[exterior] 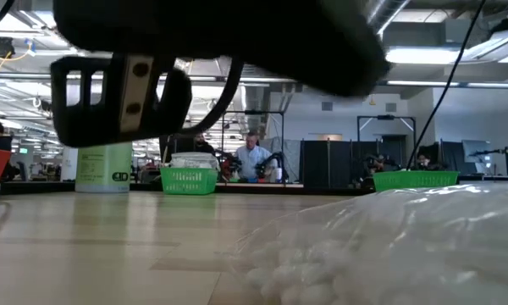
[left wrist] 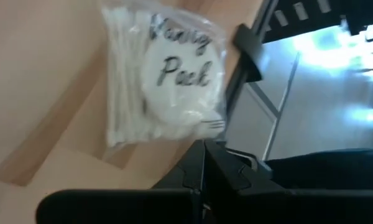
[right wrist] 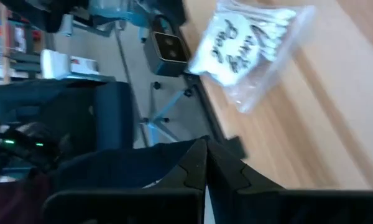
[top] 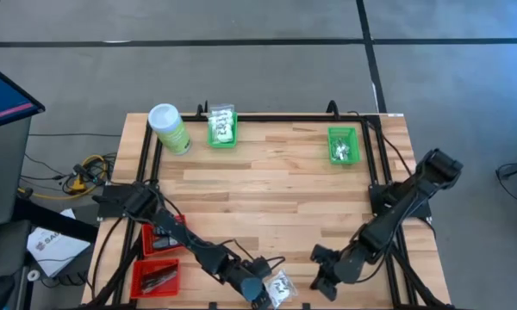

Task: Pick & Place Travel size toiletries
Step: Put the white vanity pack into the top left green basket

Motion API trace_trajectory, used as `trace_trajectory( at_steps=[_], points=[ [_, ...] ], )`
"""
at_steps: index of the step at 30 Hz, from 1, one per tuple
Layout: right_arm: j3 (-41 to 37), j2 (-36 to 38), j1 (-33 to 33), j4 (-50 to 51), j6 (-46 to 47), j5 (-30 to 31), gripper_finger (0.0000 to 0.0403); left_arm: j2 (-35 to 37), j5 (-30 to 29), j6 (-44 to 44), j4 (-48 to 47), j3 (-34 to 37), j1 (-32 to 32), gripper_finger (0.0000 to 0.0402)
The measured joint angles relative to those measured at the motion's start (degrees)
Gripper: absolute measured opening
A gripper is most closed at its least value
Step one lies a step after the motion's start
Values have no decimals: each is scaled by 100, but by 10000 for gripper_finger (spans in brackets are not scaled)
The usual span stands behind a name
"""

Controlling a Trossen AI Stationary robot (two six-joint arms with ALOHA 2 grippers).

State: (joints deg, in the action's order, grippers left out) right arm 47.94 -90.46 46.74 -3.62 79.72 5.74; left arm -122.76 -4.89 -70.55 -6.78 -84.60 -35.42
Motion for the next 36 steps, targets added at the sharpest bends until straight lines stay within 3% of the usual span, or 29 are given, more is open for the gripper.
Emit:
trace_trajectory(
  at_steps=[25,29,36],
  points=[
    [0,-76,-348,-116,485,-164,3,-107,26,119,-1126,2,335,0],
    [2,-265,-341,-141,996,-162,37,-105,24,113,-1329,70,356,0],
    [0,-930,-230,-816,1688,-120,144,-98,37,91,-1297,114,337,0]
  ],
)
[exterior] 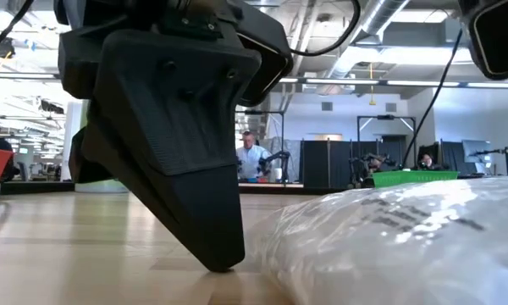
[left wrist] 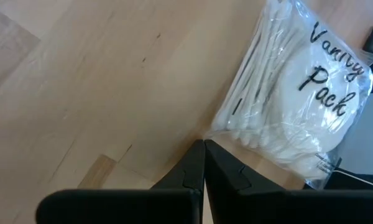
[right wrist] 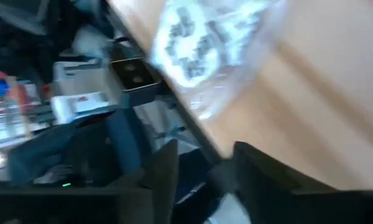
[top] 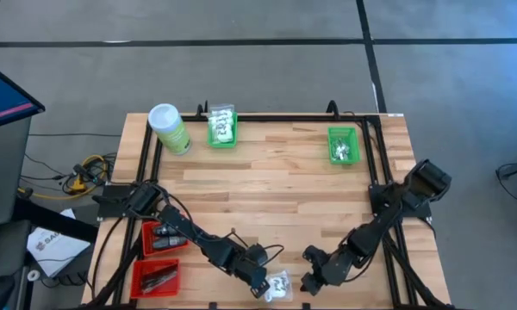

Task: Pick & Place Travel size toiletries
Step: Put the white vanity pack into the top left green basket

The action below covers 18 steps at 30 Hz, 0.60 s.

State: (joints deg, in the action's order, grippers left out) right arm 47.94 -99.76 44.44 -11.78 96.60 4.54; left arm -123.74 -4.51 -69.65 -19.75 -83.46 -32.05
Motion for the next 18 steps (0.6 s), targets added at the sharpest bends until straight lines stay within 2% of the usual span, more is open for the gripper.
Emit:
trace_trajectory(
  at_steps=[2,8,12,18],
  points=[
    [13,-211,32,-423,149,46,175,0,0,-2,12,0,2,0],
    [9,-676,55,-480,500,182,242,0,0,-33,94,11,-11,0],
    [9,-891,54,-887,521,400,249,0,6,-96,261,13,-52,0],
    [40,-1202,-40,-1559,524,605,235,0,2,-118,324,13,-76,0]
  ],
)
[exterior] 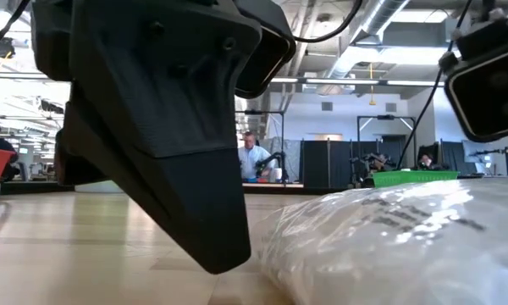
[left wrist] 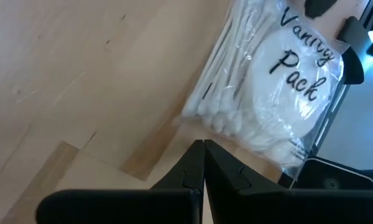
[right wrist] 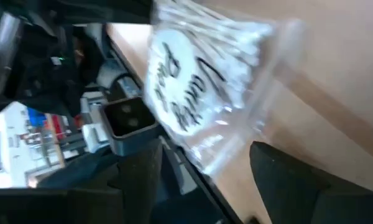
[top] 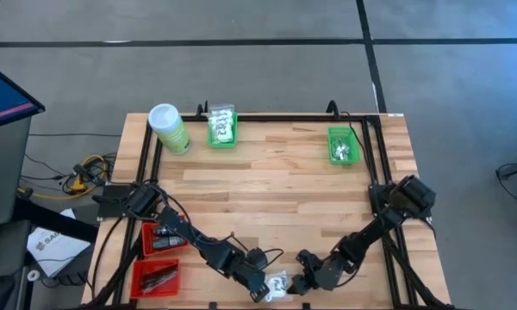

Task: Pick & Place Travel size toiletries
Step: Put the white vanity pack into the top left green basket

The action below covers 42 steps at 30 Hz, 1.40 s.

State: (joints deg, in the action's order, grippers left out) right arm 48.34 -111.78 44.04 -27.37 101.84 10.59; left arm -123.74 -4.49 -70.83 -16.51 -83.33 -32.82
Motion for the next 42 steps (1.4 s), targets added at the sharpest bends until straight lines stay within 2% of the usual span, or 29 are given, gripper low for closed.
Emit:
trace_trajectory(
  at_steps=[9,20,24,28,37,42],
  points=[
    [23,-266,-222,-846,-298,4,193,0,-2,0,90,0,0,0],
    [6,-287,-421,-1089,-719,-125,34,0,7,38,133,0,0,0],
    [-9,-278,-313,-1180,-757,-344,3,0,31,46,136,0,0,0],
    [5,-180,-130,-761,-318,-372,22,0,31,48,136,0,0,0],
    [28,-144,-31,15,159,-368,129,0,30,26,153,0,0,0],
    [44,-130,-30,371,363,-354,176,0,28,-27,237,-2,-65,0]
  ],
)
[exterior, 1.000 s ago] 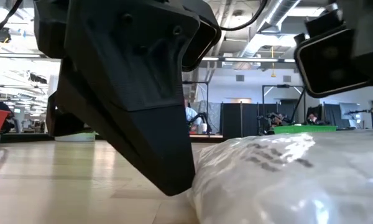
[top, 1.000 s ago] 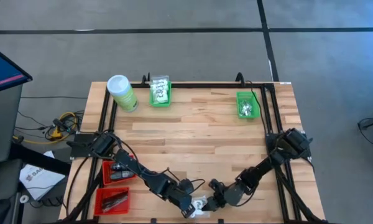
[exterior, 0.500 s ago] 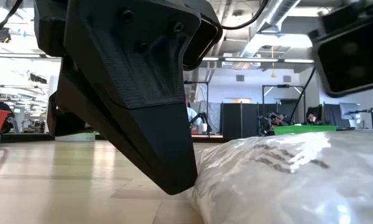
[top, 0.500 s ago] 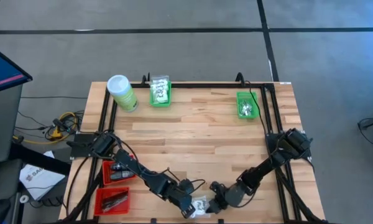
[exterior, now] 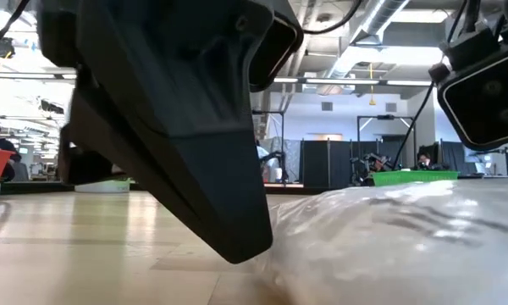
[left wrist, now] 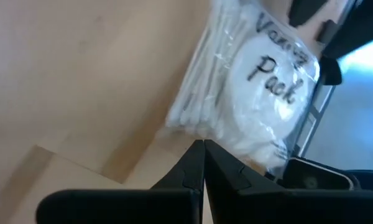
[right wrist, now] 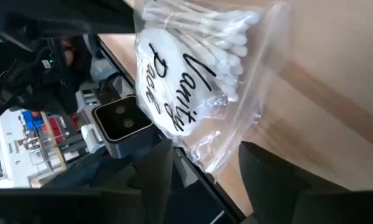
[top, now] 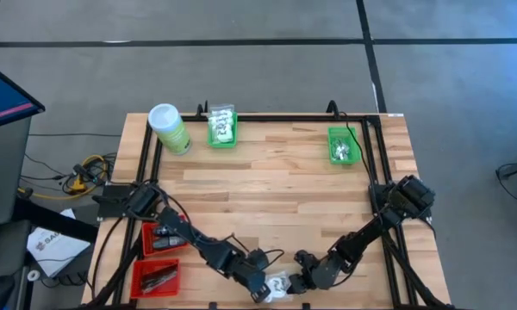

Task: Pick & Place Travel size toiletries
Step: Put the white vanity pack into the top left green basket

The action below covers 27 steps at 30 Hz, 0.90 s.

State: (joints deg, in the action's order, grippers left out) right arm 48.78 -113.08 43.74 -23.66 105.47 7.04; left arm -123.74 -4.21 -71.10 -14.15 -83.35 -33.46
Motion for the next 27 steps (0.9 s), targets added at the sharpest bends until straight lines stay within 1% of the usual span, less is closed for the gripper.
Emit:
trace_trajectory(
  at_steps=[4,8,16,21,23,27],
  points=[
    [-3,1,-56,9,18,62,196,0,-10,-30,59,0,-39,0],
    [2,9,-113,212,22,94,198,0,-16,-34,124,0,-40,0],
    [31,23,-293,439,19,200,172,0,-28,-34,292,0,-34,0],
    [299,-6,-364,1031,-153,319,151,0,-24,-39,361,0,-34,0],
    [412,-8,-392,1282,-332,317,147,0,20,-125,444,0,-37,0],
    [436,-12,-397,1278,-540,341,149,24,-2,-235,502,-2,-157,0]
  ],
)
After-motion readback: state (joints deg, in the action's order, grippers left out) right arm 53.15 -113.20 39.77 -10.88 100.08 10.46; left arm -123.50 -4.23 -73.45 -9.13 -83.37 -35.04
